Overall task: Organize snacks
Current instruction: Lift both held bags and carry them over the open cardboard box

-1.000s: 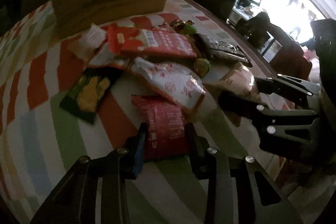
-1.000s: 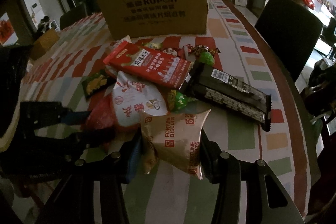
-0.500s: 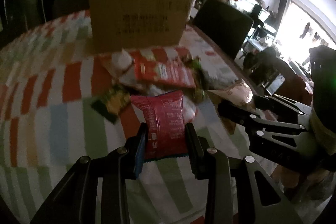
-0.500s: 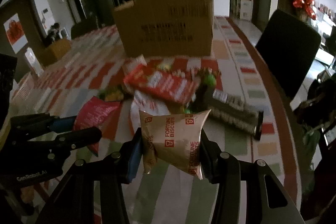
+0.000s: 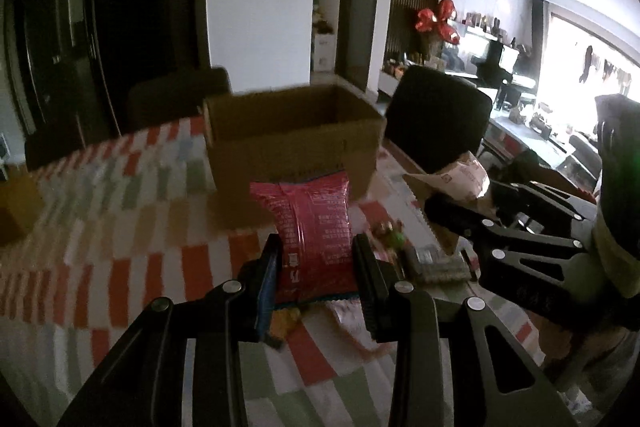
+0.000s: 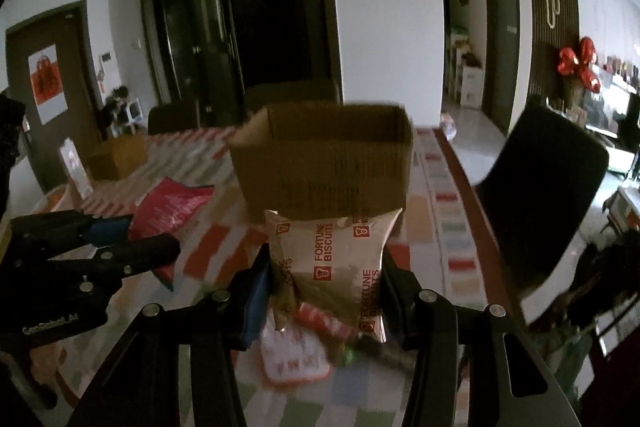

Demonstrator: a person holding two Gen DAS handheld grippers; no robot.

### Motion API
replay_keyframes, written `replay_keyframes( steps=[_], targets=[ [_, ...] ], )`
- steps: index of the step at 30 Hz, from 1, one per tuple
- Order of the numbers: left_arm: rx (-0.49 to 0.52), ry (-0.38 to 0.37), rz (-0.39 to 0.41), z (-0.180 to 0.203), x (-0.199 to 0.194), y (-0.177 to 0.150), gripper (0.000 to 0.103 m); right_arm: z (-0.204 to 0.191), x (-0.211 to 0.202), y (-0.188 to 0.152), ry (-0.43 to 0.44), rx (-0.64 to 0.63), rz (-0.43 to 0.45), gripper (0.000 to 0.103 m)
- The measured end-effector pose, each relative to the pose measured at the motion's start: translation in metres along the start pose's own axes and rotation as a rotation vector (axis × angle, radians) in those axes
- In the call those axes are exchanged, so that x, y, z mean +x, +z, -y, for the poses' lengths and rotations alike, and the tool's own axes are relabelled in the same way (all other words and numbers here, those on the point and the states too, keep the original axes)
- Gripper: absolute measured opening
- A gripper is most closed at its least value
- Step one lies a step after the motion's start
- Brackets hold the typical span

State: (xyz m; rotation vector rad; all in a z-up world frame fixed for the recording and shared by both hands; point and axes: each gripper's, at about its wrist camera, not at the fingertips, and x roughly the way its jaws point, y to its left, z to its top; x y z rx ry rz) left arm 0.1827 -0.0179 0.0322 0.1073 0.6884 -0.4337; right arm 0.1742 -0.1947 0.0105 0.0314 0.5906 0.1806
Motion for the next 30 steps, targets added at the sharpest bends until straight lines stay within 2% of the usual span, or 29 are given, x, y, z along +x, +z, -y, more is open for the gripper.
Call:
replay_keyframes(
  steps=[4, 11, 21, 30],
  targets=[
    [0.007, 0.014, 0.032, -0.007, 0.000, 0.022, 0.035, 0.001, 0.002, 0.027, 0.011, -0.004, 0.039, 0.050],
    [-0.011, 0.003, 0.041, -0.019, 0.015, 0.052, 0.035, 0.008, 0.019, 0.061, 0.021, -0.003, 0.062, 0.050],
    [-0.037, 0.001, 0.041, -0.035, 0.050, 0.088, 0.035, 0.024, 0.051, 0.099, 0.005, 0.001, 0.049, 0.050],
    [-0.059, -0.001, -0.007, -0.051, 0.097, 0.115, 0.035, 0.035, 0.094, 0.129, -0.025, -0.011, -0.001, 0.050]
  ],
)
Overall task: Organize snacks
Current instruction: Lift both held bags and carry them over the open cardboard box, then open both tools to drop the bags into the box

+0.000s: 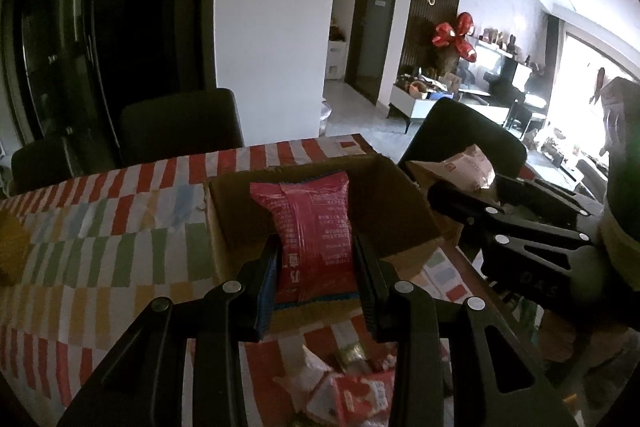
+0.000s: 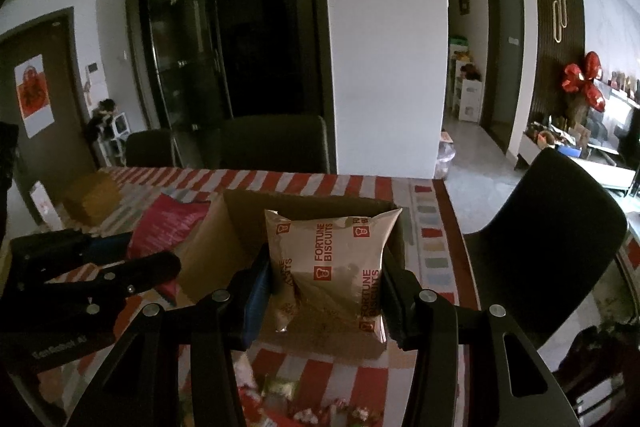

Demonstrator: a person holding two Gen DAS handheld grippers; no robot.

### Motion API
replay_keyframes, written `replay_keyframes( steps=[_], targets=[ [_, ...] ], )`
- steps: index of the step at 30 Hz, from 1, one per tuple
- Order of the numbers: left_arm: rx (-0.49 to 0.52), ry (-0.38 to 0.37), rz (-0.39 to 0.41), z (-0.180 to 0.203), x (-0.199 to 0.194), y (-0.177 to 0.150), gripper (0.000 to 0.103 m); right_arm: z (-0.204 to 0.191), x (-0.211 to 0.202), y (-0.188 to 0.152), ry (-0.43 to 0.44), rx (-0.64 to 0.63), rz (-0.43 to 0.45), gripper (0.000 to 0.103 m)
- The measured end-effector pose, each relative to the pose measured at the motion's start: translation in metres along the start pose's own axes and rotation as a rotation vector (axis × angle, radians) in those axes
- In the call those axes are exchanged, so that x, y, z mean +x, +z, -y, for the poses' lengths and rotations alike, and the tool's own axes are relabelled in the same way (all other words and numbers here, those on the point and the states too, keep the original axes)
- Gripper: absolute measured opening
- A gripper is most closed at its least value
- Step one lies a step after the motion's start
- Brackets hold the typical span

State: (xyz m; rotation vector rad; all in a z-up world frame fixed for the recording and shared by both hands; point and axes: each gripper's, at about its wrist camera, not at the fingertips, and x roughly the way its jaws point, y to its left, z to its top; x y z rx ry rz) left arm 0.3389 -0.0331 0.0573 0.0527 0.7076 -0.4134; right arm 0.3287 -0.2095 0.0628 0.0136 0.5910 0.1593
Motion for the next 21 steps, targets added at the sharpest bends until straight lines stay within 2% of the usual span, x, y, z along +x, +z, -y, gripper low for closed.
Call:
replay_keyframes(
  steps=[6, 11, 12, 13, 15, 21],
  targets=[
    [-0.014, -0.017, -0.034, -0.006, 0.025, 0.014, 0.035, 0.007, 0.022, 0.010, -0.019, -0.006, -0.030, 0.050],
    [-0.005, 0.000, -0.049, -0.005, 0.039, 0.022, 0.037, 0.010, 0.037, 0.015, -0.027, -0.006, -0.054, 0.050],
    [0.004, 0.016, -0.050, -0.004, 0.040, 0.022, 0.040, 0.011, 0.039, 0.016, -0.033, -0.001, -0.056, 0.055],
    [0.009, 0.028, -0.047, -0.003, 0.039, 0.022, 0.048, 0.012, 0.040, 0.017, -0.038, 0.003, -0.058, 0.063],
    [0.012, 0.059, -0.035, -0.003, 0.034, 0.020, 0.057, 0.014, 0.040, 0.016, -0.039, 0.014, -0.058, 0.071],
    [0.016, 0.081, -0.014, -0.003, 0.014, 0.007, 0.063, 0.011, 0.027, 0.008, -0.043, -0.009, -0.042, 0.074]
  ],
)
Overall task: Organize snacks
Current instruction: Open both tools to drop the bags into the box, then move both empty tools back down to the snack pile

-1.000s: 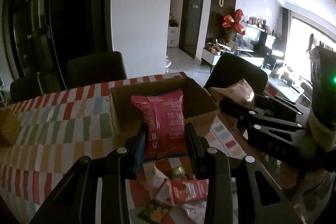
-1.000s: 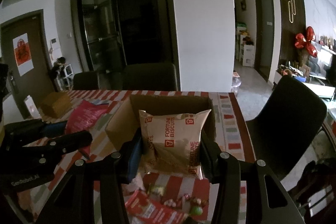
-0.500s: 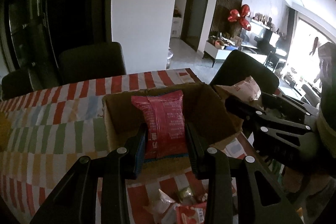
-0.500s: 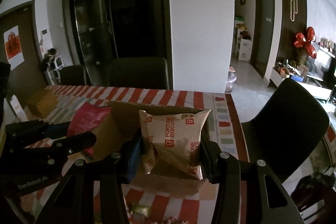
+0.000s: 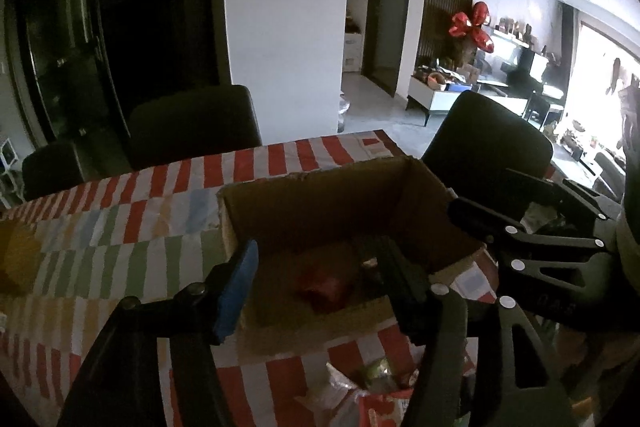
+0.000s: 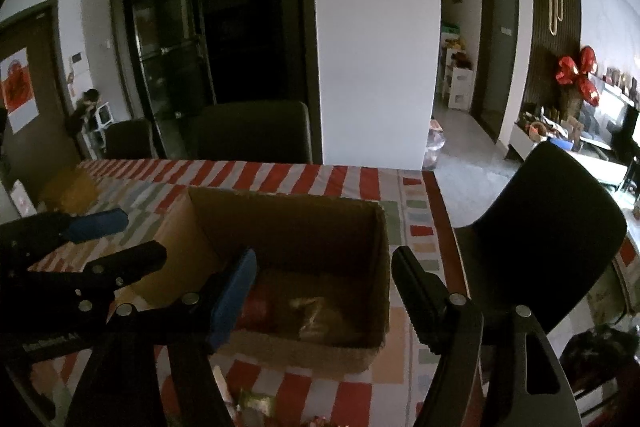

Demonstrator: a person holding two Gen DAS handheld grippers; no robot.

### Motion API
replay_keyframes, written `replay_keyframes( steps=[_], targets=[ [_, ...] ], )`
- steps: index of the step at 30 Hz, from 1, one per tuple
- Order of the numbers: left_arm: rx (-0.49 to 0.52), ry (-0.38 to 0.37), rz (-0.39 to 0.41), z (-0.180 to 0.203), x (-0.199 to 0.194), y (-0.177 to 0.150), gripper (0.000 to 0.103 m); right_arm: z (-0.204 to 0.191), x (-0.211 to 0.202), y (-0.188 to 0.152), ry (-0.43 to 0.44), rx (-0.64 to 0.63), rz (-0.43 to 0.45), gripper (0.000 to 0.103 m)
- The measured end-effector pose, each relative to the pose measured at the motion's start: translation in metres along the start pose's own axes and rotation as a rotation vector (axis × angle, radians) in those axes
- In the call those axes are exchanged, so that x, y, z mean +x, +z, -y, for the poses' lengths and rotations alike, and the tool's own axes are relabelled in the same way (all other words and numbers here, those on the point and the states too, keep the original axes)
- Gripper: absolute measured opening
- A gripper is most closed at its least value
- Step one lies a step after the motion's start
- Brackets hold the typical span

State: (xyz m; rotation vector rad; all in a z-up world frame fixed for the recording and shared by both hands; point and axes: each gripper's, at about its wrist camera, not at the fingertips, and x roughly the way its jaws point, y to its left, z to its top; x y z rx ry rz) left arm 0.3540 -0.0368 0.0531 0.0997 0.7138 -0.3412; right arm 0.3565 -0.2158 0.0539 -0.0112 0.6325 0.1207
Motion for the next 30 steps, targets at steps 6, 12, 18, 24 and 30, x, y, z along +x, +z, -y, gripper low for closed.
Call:
replay_keyframes(
  steps=[6, 12, 18, 24, 30],
  targets=[
    [0.005, 0.037, 0.017, 0.004, -0.029, -0.017, 0.069, -0.005, -0.025, -0.014, 0.015, 0.004, 0.027, 0.074],
    [0.037, 0.063, 0.046, 0.013, -0.063, -0.038, 0.072, -0.014, -0.056, -0.032, 0.030, 0.004, 0.056, 0.076],
    [0.043, 0.080, 0.090, 0.023, -0.095, -0.060, 0.076, -0.026, -0.084, -0.053, 0.040, -0.019, 0.078, 0.076],
    [0.051, 0.086, 0.105, 0.035, -0.118, -0.087, 0.078, -0.031, -0.108, -0.074, 0.042, -0.024, 0.088, 0.076],
    [0.055, 0.092, 0.091, 0.042, -0.131, -0.114, 0.079, -0.032, -0.122, -0.102, 0.049, -0.007, 0.069, 0.076]
  ],
)
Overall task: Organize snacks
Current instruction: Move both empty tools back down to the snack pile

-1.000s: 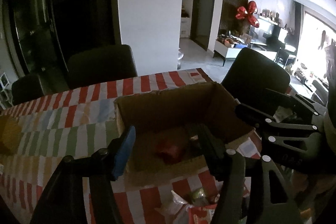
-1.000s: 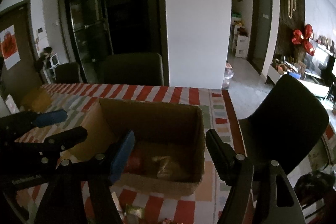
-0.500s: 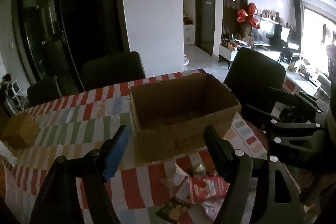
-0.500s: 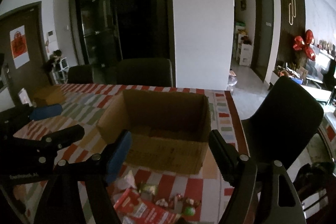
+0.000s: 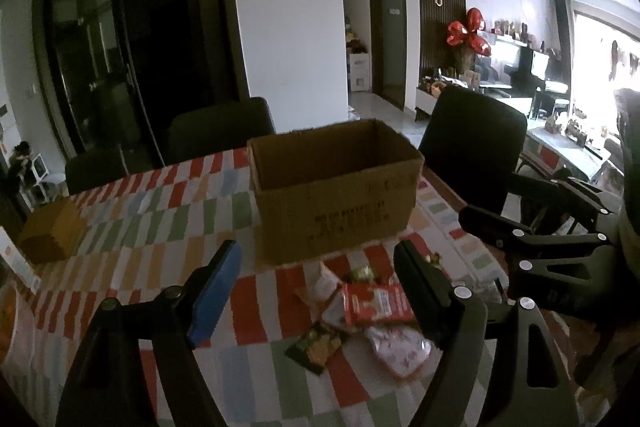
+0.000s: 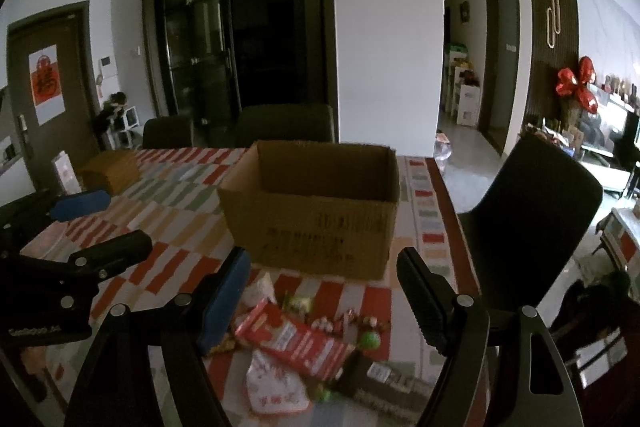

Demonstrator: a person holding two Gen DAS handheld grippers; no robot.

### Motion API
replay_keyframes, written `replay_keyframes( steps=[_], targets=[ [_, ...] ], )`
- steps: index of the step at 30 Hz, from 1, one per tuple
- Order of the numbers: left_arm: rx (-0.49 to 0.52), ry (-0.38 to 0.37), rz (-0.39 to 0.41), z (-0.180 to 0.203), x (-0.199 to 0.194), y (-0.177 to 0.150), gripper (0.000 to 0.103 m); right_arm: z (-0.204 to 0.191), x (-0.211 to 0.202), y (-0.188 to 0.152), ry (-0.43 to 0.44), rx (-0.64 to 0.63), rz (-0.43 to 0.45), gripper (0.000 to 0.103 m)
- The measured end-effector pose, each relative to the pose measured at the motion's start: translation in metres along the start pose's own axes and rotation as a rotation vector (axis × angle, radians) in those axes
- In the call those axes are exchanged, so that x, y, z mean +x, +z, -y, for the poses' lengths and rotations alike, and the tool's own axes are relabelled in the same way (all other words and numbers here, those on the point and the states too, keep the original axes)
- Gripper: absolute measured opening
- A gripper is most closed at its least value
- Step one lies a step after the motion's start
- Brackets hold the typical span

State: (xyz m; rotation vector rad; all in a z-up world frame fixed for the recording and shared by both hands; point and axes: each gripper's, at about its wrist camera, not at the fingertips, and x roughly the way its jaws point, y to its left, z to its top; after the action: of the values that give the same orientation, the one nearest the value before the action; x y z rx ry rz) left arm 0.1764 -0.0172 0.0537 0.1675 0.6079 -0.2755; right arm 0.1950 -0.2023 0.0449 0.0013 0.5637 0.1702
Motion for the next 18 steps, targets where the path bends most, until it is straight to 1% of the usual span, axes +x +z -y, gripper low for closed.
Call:
replay_keyframes(
  steps=[3, 8, 13, 18],
  targets=[
    [0.023, 0.020, -0.004, 0.003, -0.005, -0.015, 0.081, -0.003, -0.002, -0.015, 0.010, 0.006, -0.024, 0.076],
    [0.053, 0.035, -0.054, 0.004, -0.006, -0.044, 0.082, -0.014, 0.002, -0.041, 0.039, 0.004, -0.091, 0.076],
    [0.048, 0.015, -0.131, -0.002, 0.008, -0.070, 0.082, -0.025, 0.016, -0.068, 0.068, -0.013, -0.177, 0.076],
    [0.062, -0.014, -0.184, -0.010, 0.025, -0.090, 0.082, -0.033, 0.042, -0.088, 0.086, -0.016, -0.264, 0.076]
  ],
)
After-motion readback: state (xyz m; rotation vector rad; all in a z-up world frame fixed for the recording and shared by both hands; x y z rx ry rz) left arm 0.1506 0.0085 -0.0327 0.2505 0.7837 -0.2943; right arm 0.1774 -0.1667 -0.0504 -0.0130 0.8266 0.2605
